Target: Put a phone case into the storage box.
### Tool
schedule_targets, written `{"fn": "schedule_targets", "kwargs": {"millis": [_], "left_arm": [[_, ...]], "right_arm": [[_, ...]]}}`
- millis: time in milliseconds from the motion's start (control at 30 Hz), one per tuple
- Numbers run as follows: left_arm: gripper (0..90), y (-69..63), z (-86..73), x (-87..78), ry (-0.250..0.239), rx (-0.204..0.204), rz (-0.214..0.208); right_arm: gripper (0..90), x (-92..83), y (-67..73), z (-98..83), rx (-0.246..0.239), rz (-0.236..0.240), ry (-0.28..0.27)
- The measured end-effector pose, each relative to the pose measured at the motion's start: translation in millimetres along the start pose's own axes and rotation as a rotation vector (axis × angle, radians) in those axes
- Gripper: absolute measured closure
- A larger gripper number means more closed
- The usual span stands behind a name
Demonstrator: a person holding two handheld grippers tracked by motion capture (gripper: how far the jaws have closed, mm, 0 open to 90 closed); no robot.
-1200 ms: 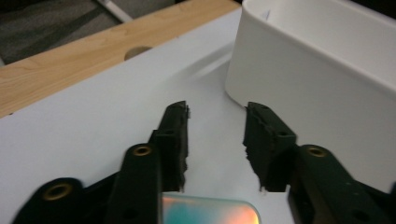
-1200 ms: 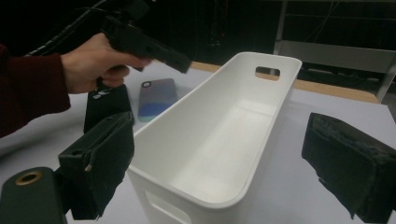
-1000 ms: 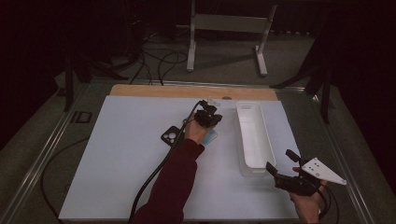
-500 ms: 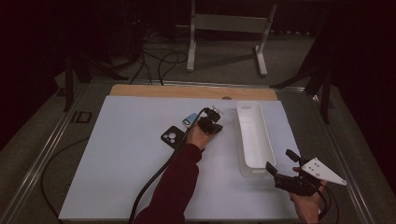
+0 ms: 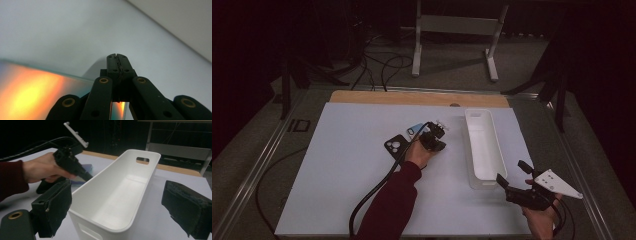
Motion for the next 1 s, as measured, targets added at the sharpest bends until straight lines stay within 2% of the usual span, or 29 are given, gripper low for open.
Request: {"fn": "schedule_targets", "kwargs": {"millis": [133,367,533,567,633,733,767,800,900,1000], "left_arm": [[90.0,-2.2,-13.3,-8.9,0.006,-0.009,0.004],[90.0,-4.3,-46.9,-32.7,0.027,0.018,0.022],[90.0,2.7,-71.1,-53.7,0.003,0.014,0.022],[90.0,5.0,-76.1,-60.4,-0.002,0.012,0.029],[90.0,9.8,-85.5,-68.8,0.011,0.017,0.074],[90.0,12.2,-89.4,-71.5,0.016,0.018,0.083],[90.0,18.4,-100.2,-78.6,0.016,-0.002,0.098],[90.0,19.9,-103.3,-80.8,0.016,0.003,0.104],[90.0,22.7,-112.3,-83.2,0.015,-0.001,0.103],[89.4,21.4,-114.1,-87.2,-0.016,0.013,0.091]], "right_arm": [[9.2,-0.2,-0.1,0.1,0.0,-0.003,0.0],[9.2,0.1,1.3,0.6,-0.005,-0.001,0.004],[9.2,1.4,2.7,0.4,-0.011,-0.001,0.007],[9.2,1.7,2.7,0.4,-0.008,0.0,0.007],[9.2,2.1,2.9,0.3,-0.01,0.0,0.008],[9.2,2.9,3.4,0.2,-0.013,0.002,0.008],[9.2,2.9,3.4,0.2,-0.013,0.002,0.008],[9.2,3.9,4.0,0.2,-0.017,0.003,0.011],[9.2,5.3,5.2,0.2,-0.017,0.006,0.014],[9.2,5.4,5.3,0.4,-0.019,0.004,0.013]]}}
Point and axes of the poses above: each handheld gripper's, and its own axes: x roughly forward along the jaws, z roughly out of its top, y roughly to its left, the point moved 5 cm from there along x, roughly forward along the jaws, and after that the axes turned 4 degrees about y, right-handed, at the moved point
